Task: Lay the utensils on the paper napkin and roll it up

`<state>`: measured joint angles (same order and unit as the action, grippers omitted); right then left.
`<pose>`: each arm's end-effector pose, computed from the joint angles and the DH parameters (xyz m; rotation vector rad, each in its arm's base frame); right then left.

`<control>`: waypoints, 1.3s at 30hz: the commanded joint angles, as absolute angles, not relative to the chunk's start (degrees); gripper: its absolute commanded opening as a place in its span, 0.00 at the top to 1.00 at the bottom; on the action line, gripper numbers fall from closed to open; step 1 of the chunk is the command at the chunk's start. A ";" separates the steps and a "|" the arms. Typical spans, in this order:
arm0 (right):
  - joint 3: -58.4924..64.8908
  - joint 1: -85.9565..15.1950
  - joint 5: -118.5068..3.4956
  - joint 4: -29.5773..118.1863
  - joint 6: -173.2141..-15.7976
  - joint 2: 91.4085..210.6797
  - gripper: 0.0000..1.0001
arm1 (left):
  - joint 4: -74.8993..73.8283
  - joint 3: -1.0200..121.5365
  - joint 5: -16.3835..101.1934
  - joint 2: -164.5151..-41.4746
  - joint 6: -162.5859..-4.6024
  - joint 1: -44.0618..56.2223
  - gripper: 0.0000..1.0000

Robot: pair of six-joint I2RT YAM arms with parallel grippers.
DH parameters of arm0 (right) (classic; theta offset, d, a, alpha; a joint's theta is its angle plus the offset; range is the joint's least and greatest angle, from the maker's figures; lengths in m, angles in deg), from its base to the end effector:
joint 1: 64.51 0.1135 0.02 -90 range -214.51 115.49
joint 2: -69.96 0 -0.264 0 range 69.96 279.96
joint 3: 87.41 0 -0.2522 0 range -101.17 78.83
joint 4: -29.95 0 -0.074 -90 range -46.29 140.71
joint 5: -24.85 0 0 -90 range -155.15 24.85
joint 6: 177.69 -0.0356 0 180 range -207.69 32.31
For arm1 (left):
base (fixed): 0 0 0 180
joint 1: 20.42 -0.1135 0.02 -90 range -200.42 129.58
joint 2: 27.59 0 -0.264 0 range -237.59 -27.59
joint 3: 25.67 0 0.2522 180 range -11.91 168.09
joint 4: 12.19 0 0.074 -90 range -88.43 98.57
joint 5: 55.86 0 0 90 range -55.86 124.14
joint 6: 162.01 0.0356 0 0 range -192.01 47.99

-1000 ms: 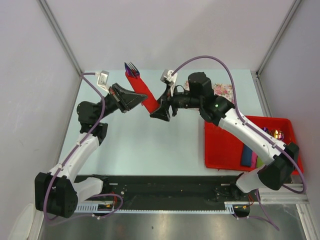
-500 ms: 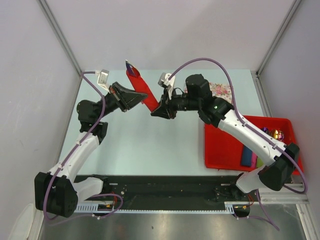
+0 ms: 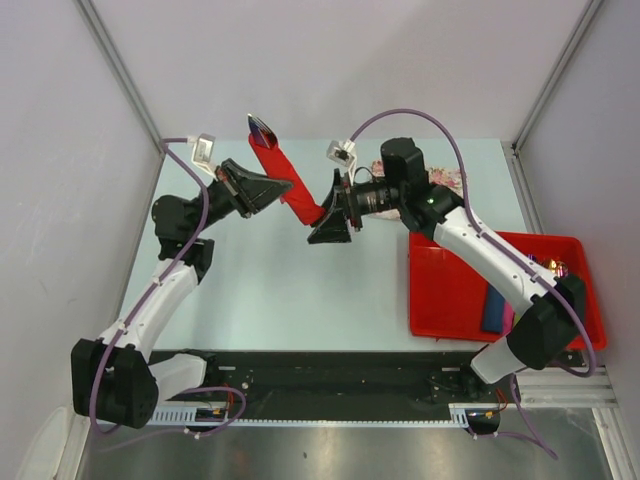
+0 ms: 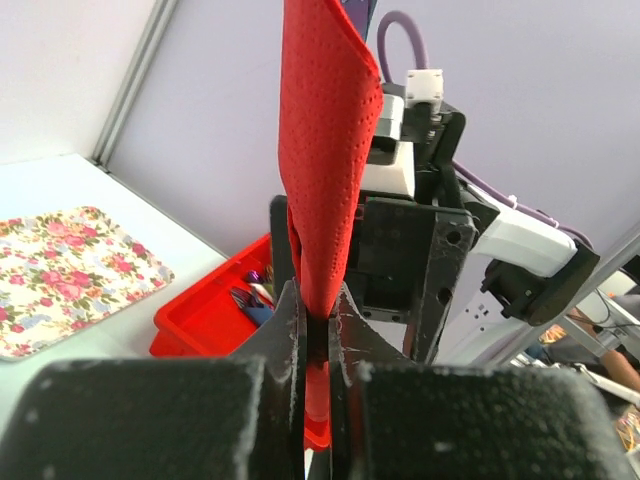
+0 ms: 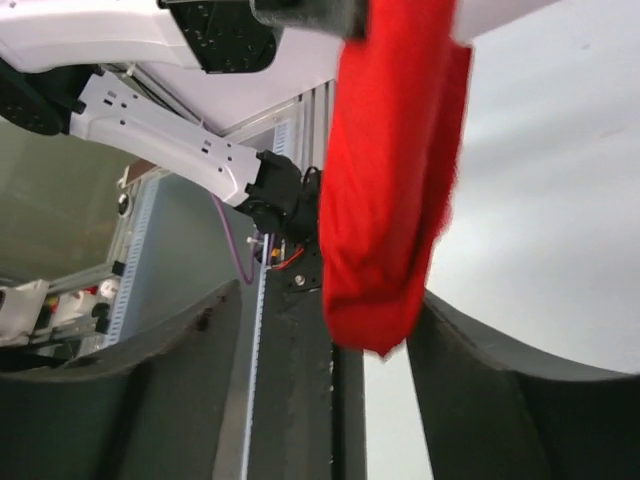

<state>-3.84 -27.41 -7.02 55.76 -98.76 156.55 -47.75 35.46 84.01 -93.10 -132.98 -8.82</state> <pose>0.2545 0.2304 0.3946 -1.1609 1.6125 1.4937 0.2345 -0.0759 0.3847 0.3551 1.3411 -1.5247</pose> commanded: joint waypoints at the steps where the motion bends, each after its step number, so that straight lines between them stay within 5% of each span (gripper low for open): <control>1: -7.90 -31.71 -6.69 57.61 -100.77 156.01 0.26 | -52.49 37.57 82.04 -92.54 -132.31 -9.61 1.00; 2: -8.61 -32.86 -6.87 55.94 -103.48 156.70 0.15 | -52.57 37.14 82.31 -92.45 -132.31 -9.43 1.00; 4: -11.76 -34.97 -7.75 55.22 -105.09 157.50 0.11 | -52.66 36.52 82.57 -92.19 -132.13 -9.17 1.00; 18: -17.67 -30.59 -9.78 48.98 -111.60 162.51 0.20 | -55.21 34.85 81.60 -92.01 -133.01 -6.80 1.00; 21: -17.32 -29.53 -9.34 48.02 -112.39 163.39 0.28 | -55.65 35.02 81.43 -92.10 -133.27 -6.80 1.00; 30: -16.09 -28.30 -9.34 45.82 -114.41 163.74 0.76 | -56.53 35.02 81.17 -92.63 -133.71 -6.80 1.00; 33: -16.00 -28.21 -9.25 45.64 -114.50 163.48 1.00 | -56.97 34.76 81.17 -92.89 -133.98 -6.80 1.00; 37: -15.39 -28.65 -10.12 47.48 -113.54 162.86 1.00 | -56.97 34.67 81.25 -93.07 -133.98 -6.80 1.00; 39: -14.86 -29.17 -10.83 48.36 -112.83 162.17 1.00 | -56.44 34.58 81.08 -93.16 -133.63 -6.80 0.92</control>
